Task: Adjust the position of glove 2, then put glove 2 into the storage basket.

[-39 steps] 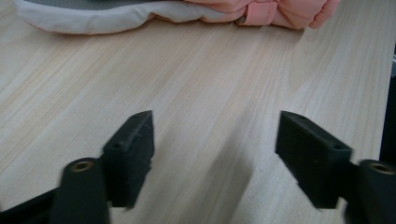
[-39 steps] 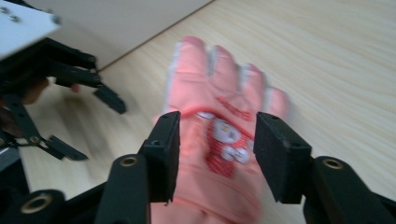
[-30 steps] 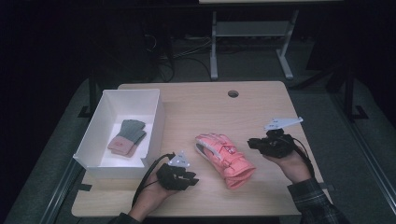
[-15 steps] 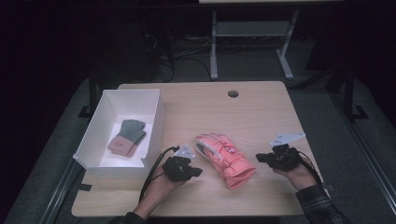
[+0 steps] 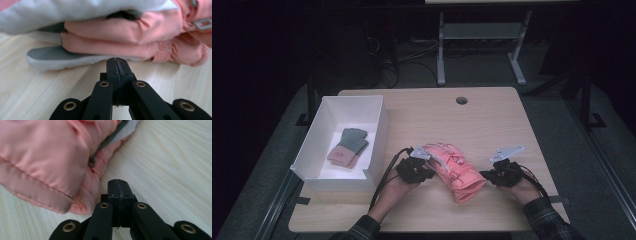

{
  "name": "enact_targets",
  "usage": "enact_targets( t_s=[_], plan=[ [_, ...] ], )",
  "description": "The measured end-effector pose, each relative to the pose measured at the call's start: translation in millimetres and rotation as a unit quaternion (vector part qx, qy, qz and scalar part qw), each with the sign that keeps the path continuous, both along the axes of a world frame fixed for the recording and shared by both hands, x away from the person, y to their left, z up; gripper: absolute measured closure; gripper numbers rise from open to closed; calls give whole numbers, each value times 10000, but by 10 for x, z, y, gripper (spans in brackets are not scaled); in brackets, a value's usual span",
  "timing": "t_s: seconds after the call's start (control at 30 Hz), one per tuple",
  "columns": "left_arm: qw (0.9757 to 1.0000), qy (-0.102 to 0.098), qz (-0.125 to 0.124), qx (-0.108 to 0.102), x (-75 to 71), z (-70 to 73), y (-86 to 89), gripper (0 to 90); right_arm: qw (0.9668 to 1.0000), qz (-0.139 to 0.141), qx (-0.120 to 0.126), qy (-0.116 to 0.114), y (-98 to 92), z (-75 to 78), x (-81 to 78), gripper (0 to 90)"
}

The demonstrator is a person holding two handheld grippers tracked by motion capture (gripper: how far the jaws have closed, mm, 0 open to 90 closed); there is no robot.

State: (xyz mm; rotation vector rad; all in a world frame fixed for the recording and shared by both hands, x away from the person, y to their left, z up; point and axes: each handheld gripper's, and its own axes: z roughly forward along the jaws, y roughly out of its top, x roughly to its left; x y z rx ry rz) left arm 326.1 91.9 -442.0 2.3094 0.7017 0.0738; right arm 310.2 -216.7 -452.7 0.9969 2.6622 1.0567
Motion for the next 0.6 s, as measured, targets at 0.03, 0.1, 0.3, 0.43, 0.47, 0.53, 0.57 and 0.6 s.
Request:
enact_targets(
  t_s=[0.03, 0.1, 0.3, 0.43, 0.47, 0.53, 0.57, 0.6],
  plan=[
    [10000, -5, -7, 21, 13, -7, -22, 897, 10000, 13, 8, -10, 7, -3, -3, 897],
    [10000, 5, 7, 26, 31, -20, -49, 897, 10000, 32, 20, 37, 32, -5, -16, 897],
    [10000, 13, 53, 48, 106, -34, -57, 897, 9999, 144, 25, 85, 85, -25, -38, 898],
    [10000, 51, 69, 17, 148, -47, -56, 897, 9997, 208, 79, 109, 112, -25, -65, 897],
    [10000, 47, 45, 21, 159, -50, -54, 897, 9997, 209, 105, 118, 120, -22, -72, 897],
    [10000, 76, 14, 0, 186, -51, -49, 897, 9996, 208, 107, 137, 141, -16, -95, 897],
    [10000, 81, 9, -20, 194, -55, -48, 897, 9995, 252, 132, 136, 155, -18, -111, 897],
    [9999, 111, -24, -36, 204, -57, -48, 897, 9994, 261, 165, 157, 166, -20, -123, 897]
  ],
)
